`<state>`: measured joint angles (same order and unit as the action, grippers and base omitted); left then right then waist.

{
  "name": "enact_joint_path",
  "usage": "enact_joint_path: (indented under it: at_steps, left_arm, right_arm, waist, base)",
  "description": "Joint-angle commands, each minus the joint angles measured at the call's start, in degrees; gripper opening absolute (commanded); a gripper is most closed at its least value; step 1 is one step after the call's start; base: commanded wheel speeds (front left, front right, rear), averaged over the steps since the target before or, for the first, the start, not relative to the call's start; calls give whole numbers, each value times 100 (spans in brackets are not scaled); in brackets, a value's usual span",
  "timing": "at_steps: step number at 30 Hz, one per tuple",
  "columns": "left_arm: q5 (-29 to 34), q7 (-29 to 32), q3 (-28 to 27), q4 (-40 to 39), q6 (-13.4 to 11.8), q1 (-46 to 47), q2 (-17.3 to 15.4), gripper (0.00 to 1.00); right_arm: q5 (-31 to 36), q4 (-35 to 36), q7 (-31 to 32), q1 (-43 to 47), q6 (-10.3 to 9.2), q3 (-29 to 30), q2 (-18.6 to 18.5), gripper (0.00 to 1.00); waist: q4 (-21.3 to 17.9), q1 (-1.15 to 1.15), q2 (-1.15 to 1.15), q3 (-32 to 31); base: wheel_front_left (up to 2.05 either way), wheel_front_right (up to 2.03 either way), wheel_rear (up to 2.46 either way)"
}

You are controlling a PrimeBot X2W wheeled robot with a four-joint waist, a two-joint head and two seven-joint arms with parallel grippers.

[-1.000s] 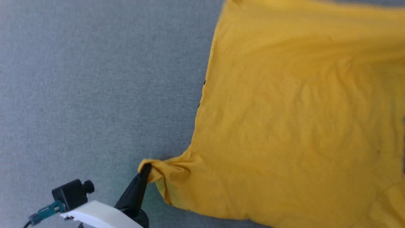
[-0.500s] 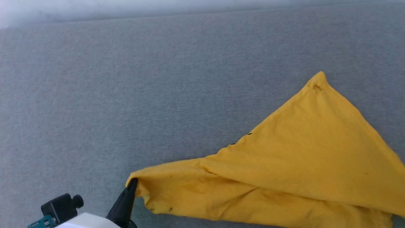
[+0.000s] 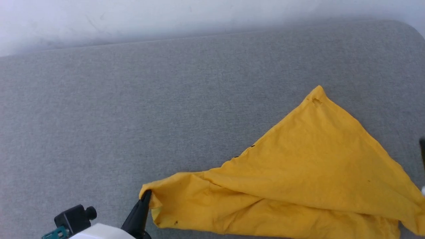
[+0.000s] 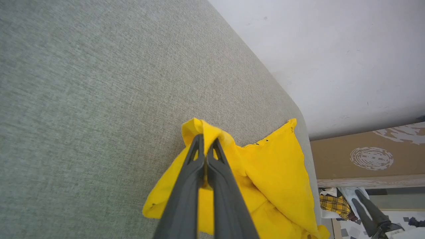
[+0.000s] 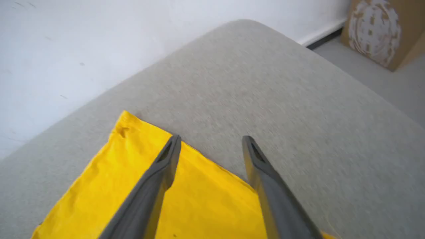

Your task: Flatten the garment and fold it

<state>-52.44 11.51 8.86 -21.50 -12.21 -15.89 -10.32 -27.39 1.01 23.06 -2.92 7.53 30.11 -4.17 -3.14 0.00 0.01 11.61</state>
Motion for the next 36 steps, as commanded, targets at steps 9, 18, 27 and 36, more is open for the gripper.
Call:
enact_joint_path:
  at_steps: [9,18,27,36]
  left_arm:
    - [76,-104,129,165,126,431,83,0]
    - [210,-108,449,382,285,935,201,0]
    - [246,-179,615,561,401,1207,306,0]
    - [239,-234,586,634,395,1277,316,0]
  right_arm:
    - [247,828,1249,-1612,-4,-1134,-1015,100]
    - [938,-375,2093,-2494,-4,-2073,-1648,100]
    - [987,-943,2288,-2566,-4,-2553,-2093,100]
    - [927,-1276,2664,-2471,-4,-2680,-2196,0]
  waist:
    - [591,0,-1,504]
    - [1192,0,-1,1170]
    - [1514,0,-1,1577]
    - [1499,0,-1,1600]
  base:
    - [0,0,0]
    - [0,0,0]
    - [0,0,0]
    - [0,0,0]
